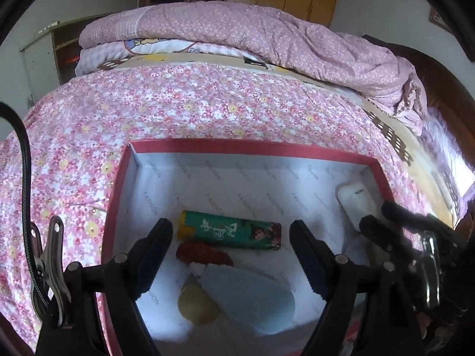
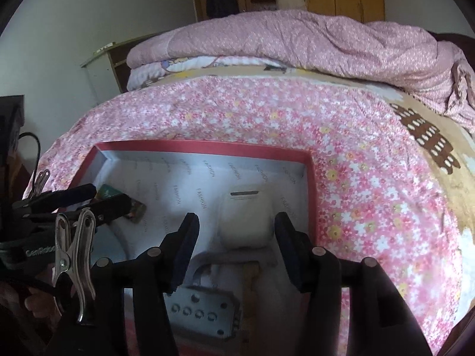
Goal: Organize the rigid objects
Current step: 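Open both tools to drop the tube and earbud case, then withdraw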
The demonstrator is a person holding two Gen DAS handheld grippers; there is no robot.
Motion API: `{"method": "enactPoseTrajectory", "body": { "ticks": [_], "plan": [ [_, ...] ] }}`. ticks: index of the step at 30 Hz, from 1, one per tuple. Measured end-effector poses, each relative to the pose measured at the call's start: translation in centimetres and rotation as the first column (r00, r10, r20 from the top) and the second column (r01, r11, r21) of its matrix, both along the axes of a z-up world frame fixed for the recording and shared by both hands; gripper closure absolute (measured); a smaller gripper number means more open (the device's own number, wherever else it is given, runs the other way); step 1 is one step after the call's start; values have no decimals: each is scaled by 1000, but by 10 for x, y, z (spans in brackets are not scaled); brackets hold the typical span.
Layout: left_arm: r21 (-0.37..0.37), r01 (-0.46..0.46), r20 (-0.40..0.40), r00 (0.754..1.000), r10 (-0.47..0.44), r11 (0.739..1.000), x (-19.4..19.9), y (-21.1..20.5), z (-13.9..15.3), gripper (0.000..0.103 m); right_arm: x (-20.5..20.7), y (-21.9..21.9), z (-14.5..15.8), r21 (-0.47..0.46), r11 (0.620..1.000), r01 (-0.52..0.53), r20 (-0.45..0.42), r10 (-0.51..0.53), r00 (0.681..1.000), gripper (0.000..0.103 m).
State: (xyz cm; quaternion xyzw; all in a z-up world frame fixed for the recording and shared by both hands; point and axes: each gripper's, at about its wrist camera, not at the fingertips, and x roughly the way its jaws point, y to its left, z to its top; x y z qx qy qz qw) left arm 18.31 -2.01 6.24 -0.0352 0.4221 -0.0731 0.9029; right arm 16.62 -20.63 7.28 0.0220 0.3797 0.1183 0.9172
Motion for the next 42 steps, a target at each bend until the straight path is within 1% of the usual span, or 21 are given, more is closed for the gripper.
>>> {"method": "enactPoseTrajectory", "body": {
  "ticks": [2,5,6,11,14,24,30,42],
  "plan": [
    [14,2,12,1000,-2,1000,-6,-2,4,19,-6,0,3,-2,1000,-4,12,4,1000,47],
    [30,10,27,1000,-11,1000,-14,-6,8,19,-16,-1,6,4,1000,-13,19,12,1000,40],
    [35,12,32,999,-13,999,-17,-6,9,19,-19,-1,7,9,1000,-17,20,17,1000,39],
    [49,14,35,999,-16,999,-29,-6,13,19,-34,-3,6,25,1000,-13,11,13,1000,39],
    [44,14,31,999,-16,999,-35,-4,14,19,-43,-5,6,38,999,-5,4,5,1000,39],
    [35,36,21,999,-37,999,-62,8,17,19,-74,-9,9,35,999,-10,6,10,1000,39],
    [30,46,12,999,-46,998,-81,15,16,19,-94,-8,7,43,999,-23,-10,23,1000,39],
    [46,61,2,998,-61,997,-108,18,10,19,-127,-4,2,66,997,-35,-38,38,999,39]
  ]
}}
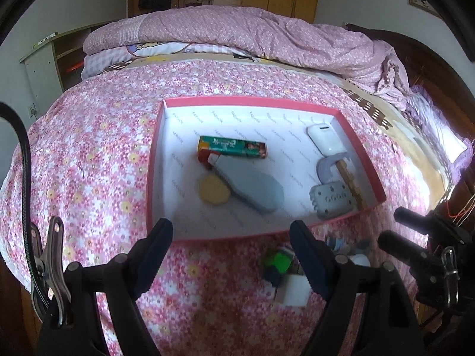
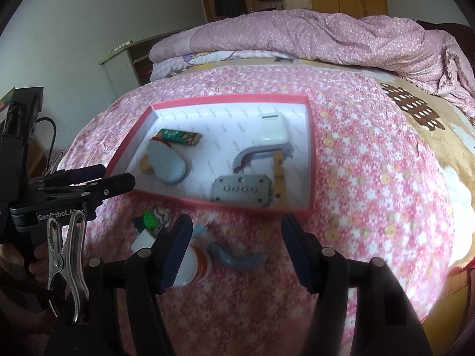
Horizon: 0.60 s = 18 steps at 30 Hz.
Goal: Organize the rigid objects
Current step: 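Open both tools to drop the tube and earbud case, then withdraw, then grasp the white cube with the left tool while the right tool grasps the white-lidded jar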
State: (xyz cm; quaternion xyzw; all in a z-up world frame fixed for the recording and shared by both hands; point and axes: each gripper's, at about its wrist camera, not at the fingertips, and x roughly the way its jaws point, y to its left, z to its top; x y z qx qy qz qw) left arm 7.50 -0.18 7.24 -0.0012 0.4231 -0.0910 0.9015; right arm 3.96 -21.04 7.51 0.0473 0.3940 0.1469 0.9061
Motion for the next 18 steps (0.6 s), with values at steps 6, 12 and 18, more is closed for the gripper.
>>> {"method": "enactPoseTrajectory", "body": {
  "ticks": [6,12,18],
  "plan": [
    [8,-4,-8,1000,4,1000,-14,4,-7,19,-15,9,-2,1,999,-32,-8,32,999,39],
    [4,-7,-14,1000,7,1000,-25,10,-11,19,-24,27,-8,-2,996,-87,-25,87,996,39],
    [2,-11,-23,1000,11,1000,-34,17,-16,19,-25,47,-17,-25,991,-130,-49,129,990,39]
  ]
}}
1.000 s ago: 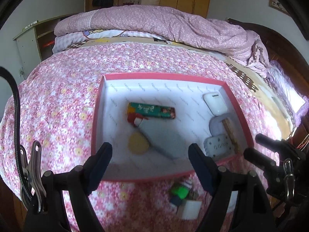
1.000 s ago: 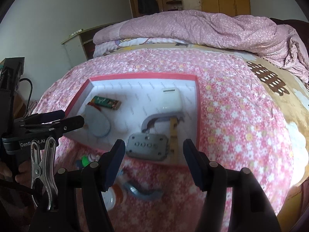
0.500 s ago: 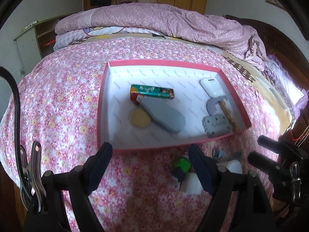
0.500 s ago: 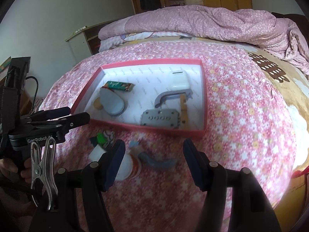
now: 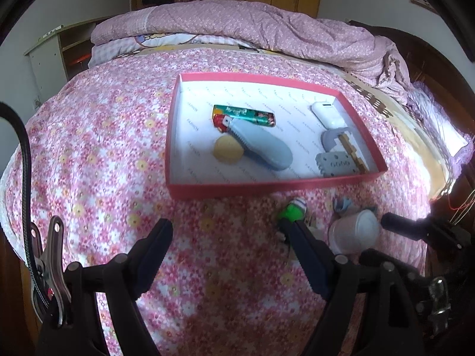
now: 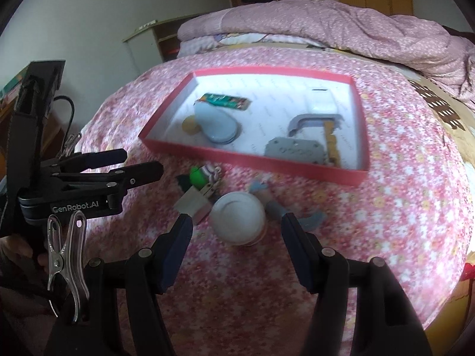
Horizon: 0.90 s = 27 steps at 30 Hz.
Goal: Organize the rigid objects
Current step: 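Grasp the white cube with the left tool while the right tool grasps the white-lidded jar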
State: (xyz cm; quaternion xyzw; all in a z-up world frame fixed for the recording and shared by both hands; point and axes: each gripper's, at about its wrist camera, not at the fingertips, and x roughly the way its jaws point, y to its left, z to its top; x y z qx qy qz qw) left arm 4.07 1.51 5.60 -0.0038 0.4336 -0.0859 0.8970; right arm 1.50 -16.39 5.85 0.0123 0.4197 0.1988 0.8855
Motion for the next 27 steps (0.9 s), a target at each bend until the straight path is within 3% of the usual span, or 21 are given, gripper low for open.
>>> {"method": "enactPoseTrajectory", "body": {
  "ticks": [7,9,11,24,27],
  "plan": [
    [-4,6,-19,1000,-6,1000,-4,2,-7,19,7,10,-12,-35,999,9,-12,-9,1000,44],
    [-9,11,-24,1000,-11,1000,-4,2,-9,19,7,11,-14,-60,998,17,0,-17,1000,55],
    [-9,15,-25,1000,-15,1000,-5,1,-9,19,6,10,-15,-72,997,21,12,-20,1000,59],
    [-17,60,-50,997,-61,998,-10,-16,-13,19,-8,-9,-9,-53,998,32,16,-31,999,60],
    [-27,78,-60,995,-79,997,-13,-24,-15,27,-13,-20,-10,-59,997,50,12,-49,999,60]
  ]
}}
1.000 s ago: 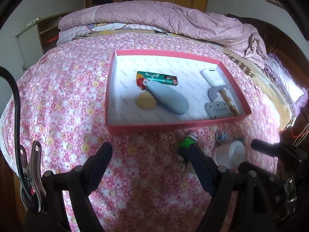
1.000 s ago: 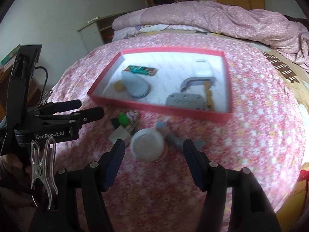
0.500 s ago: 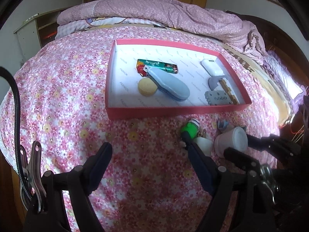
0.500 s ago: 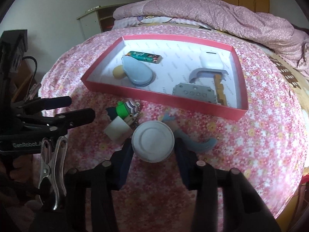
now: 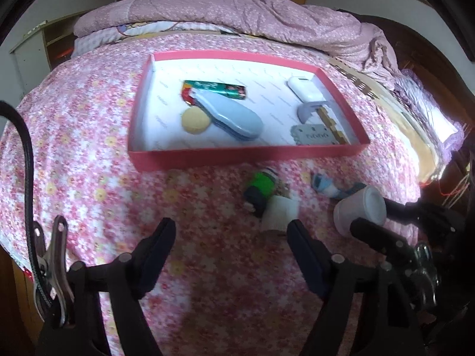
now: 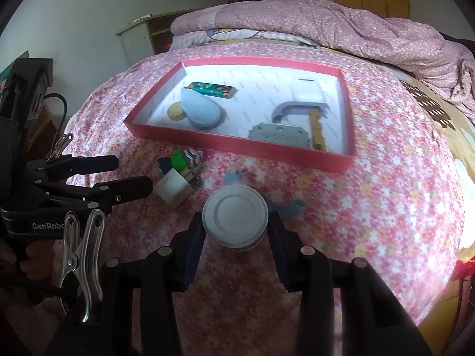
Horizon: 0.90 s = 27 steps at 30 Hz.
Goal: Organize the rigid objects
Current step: 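Grasp the white cube with the left tool while the right tool grasps the white-lidded jar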
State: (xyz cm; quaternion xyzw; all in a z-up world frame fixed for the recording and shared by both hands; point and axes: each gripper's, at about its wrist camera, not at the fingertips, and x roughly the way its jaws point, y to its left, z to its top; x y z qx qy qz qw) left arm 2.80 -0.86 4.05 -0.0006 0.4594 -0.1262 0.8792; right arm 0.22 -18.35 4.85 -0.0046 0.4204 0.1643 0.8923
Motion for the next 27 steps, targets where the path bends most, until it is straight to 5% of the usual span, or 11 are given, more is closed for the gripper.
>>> {"method": "enactPoseTrajectory", "body": {
  "ticks": [9,27],
  "plan": [
    [-4,98,-30,995,-98,995,-1,-31,-8,59,-4,-36,-12,22,996,86,-30,-85,996,60],
    [87,180,1,983,-181,980,3,-68,-23,61,-1,-35,-32,29,996,82,-56,-80,995,61]
  ]
}}
